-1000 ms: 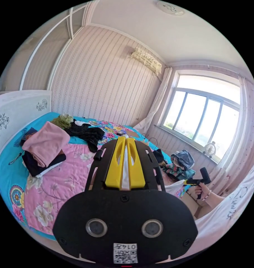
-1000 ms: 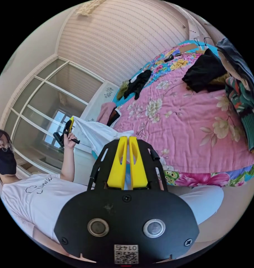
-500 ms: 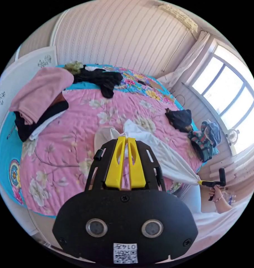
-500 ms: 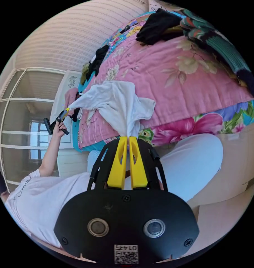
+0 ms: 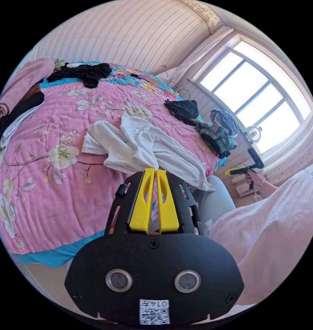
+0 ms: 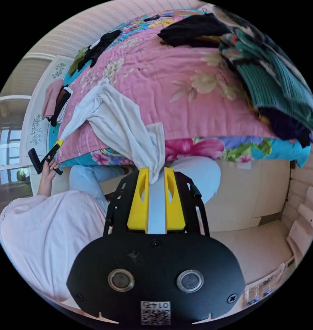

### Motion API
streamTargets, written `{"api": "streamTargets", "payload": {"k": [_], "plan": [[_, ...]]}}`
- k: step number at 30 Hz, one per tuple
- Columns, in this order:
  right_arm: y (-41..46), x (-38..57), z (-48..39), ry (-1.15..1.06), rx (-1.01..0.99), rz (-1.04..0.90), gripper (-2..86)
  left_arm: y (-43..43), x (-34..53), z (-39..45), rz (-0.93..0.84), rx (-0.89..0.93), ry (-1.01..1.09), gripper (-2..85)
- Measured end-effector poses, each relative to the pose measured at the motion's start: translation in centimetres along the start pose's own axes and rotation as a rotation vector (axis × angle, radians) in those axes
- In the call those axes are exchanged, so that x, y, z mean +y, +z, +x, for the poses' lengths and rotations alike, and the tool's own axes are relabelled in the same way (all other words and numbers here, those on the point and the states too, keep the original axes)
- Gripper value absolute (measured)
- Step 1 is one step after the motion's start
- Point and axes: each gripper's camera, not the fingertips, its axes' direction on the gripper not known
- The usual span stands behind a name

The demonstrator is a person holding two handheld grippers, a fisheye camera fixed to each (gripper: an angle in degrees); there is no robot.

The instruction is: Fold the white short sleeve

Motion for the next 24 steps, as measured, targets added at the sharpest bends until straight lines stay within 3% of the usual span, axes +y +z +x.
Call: {"api": "streamTargets", "payload": {"k": [4,8,13,16,24], "plan": [[0.9,-8.2,-7.0,-0.232,-0.18,0.097,10.1,2.2,1.2,2.0,-0.025,0.05,0.061,-1.0],[5.7,-14.3,-16.8,-0.409,-0.286,-0.007,14.5,4.9,2.1,3.4,-0.056,0.023,0.071,-1.0],[11.7,-15.5,-23.5,-0.469,-0.135,-0.156,15.0,6.3,2.2,3.8,-0.049,0.015,0.08,-1.0],[11.4,-15.0,-23.1,-0.432,0.043,-0.128,3.2,6.3,2.5,3.1,-0.044,-0.027,0.073,-0.9],[3.0,-9.9,-14.9,-0.321,-0.199,0.056,1.1,3.5,5.1,-1.6,0.158,0.029,-0.067,2.8]]}}
